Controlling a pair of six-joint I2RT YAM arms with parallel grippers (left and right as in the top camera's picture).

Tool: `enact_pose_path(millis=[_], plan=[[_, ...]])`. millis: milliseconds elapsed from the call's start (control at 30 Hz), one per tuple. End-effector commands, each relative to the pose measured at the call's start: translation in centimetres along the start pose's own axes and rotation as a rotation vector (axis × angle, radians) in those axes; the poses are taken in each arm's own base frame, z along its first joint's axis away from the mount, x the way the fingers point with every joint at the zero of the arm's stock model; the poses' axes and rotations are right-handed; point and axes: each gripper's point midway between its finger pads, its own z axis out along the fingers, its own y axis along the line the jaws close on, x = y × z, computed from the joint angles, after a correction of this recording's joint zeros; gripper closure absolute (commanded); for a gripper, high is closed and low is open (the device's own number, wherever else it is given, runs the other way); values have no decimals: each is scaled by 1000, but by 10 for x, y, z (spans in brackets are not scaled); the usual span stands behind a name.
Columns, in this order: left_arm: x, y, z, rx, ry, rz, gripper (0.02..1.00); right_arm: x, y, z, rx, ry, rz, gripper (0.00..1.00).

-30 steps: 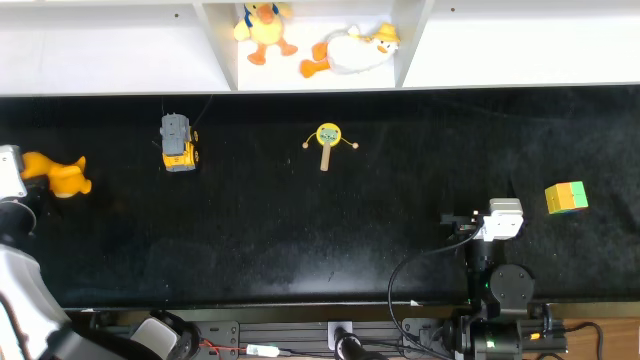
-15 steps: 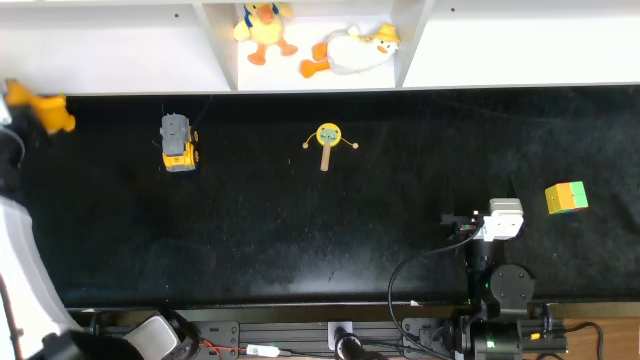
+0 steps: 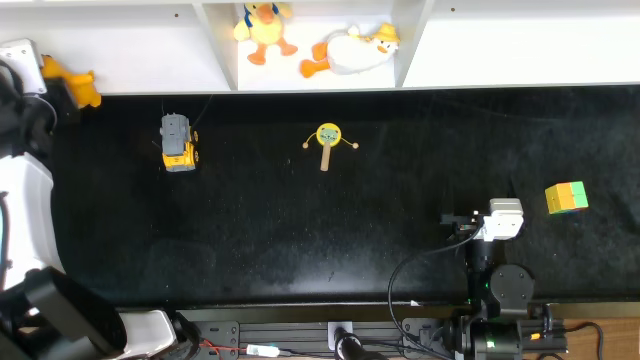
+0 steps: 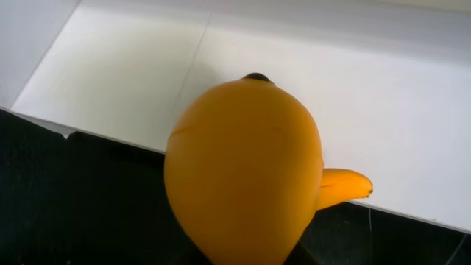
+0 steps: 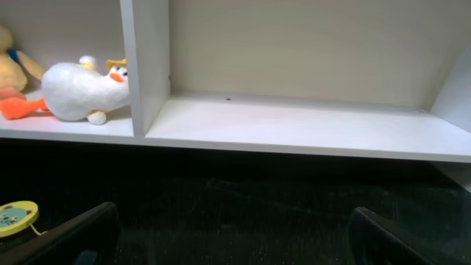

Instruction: Store Toys

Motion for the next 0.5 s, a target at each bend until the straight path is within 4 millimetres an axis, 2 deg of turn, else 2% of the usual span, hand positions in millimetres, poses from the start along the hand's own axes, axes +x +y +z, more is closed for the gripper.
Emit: enact_pose_path(millis=[33, 167, 367, 500], plan=[[-21, 10, -3, -62, -39, 3, 982, 4, 0, 0, 0, 2, 11, 5], [-27, 17, -7, -100, -43, 4, 982, 4, 0, 0, -1, 2, 11, 5], [-44, 14, -12, -98, -81, 29, 982, 4, 0, 0, 0, 2, 11, 5], [-51, 12, -9, -97, -110, 34, 982, 4, 0, 0, -1, 2, 10, 5]])
